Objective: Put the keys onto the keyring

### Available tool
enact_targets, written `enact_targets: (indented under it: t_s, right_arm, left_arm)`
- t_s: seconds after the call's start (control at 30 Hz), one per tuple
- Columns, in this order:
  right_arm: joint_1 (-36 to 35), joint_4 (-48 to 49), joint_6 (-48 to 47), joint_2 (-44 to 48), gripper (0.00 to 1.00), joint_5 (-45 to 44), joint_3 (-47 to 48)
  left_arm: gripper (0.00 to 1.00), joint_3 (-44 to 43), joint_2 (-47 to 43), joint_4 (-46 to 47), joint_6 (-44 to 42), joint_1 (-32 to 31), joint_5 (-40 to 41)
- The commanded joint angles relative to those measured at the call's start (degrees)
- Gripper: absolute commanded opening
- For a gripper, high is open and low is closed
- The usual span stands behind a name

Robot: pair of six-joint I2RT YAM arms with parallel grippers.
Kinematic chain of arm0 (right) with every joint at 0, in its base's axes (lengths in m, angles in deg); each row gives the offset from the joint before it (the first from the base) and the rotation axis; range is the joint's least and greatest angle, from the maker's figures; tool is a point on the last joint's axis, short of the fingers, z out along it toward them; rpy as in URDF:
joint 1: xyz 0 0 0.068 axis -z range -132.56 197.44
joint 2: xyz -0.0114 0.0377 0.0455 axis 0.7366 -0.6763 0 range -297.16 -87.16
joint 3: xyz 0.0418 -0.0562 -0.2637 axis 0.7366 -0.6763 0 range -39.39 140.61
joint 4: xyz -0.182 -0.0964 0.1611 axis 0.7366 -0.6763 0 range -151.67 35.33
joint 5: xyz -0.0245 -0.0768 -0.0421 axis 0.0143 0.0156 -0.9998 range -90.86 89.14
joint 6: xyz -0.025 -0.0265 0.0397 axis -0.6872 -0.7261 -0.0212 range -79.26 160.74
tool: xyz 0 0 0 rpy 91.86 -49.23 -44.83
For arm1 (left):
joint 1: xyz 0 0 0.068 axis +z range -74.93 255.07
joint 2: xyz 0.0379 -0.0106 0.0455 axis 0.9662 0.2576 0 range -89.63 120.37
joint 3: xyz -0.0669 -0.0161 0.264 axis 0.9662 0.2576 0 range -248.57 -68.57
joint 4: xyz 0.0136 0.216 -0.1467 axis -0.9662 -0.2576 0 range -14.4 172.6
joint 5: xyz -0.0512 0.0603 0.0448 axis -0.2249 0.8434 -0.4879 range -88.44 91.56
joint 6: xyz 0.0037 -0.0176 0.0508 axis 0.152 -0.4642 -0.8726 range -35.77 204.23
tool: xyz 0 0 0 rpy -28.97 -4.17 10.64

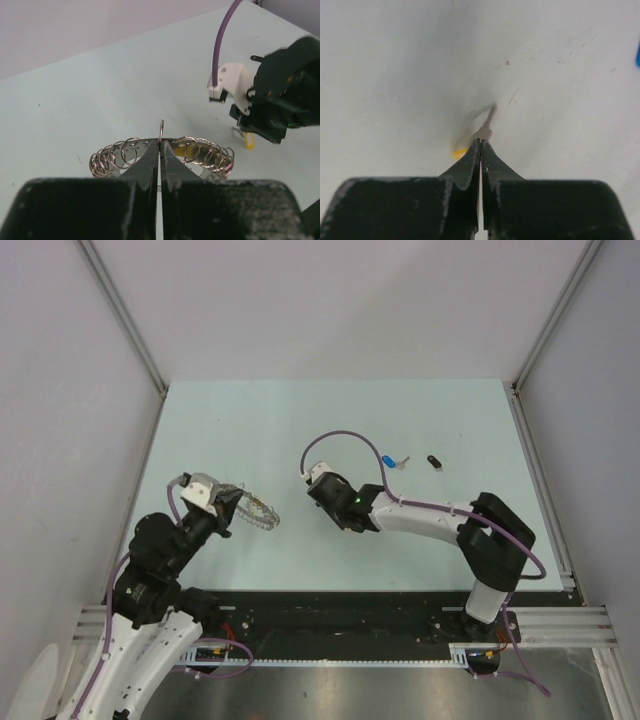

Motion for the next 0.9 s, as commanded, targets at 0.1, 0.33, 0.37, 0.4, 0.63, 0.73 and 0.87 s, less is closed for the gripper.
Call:
enact_targets:
  t_s: [0.1, 0.33, 0.37, 0.4, 0.63, 0.73, 0.87]
  right_arm:
    - [2.87, 7.53, -5.41, 15.5, 0.0, 9.86, -2.32]
    - [10.23, 19.73, -8.48, 30.26, 0.0, 27.51, -11.29]
    - [11.47, 21.5, -8.49, 31.84, 0.0, 30.15, -12.43]
    - [12.96, 23.08, -8.31, 35.08, 0.0, 36.36, -13.83]
    - [20.97, 35.03, -5.94, 43.36, 0.0, 51.62, -21.05]
    - [22.64, 40.12, -4.98, 45.56, 0.0, 57.06, -23.42]
    - [24.66, 44.62, -3.83, 47.32, 0.0, 63.04, -25.71]
  left_arm:
    - [0.01, -2.05, 4.83, 6.06, -2.39, 0.57, -12.74]
    - [0.0, -7.06, 14.06, 6.94, -3.19, 0.57, -22.94]
    - [0.0, -8.11, 15.46, 7.64, -3.01, 0.57, -23.65]
    - [0.0, -8.55, 16.08, 8.17, -3.01, 0.57, -25.39]
    - [0.0, -13.04, 22.14, 13.87, -4.33, 0.57, -38.21]
    - [0.0, -14.71, 24.96, 17.3, -4.15, 0.57, -43.23]
    - [0.0, -16.73, 28.38, 18.54, -6.34, 0.31, -49.57]
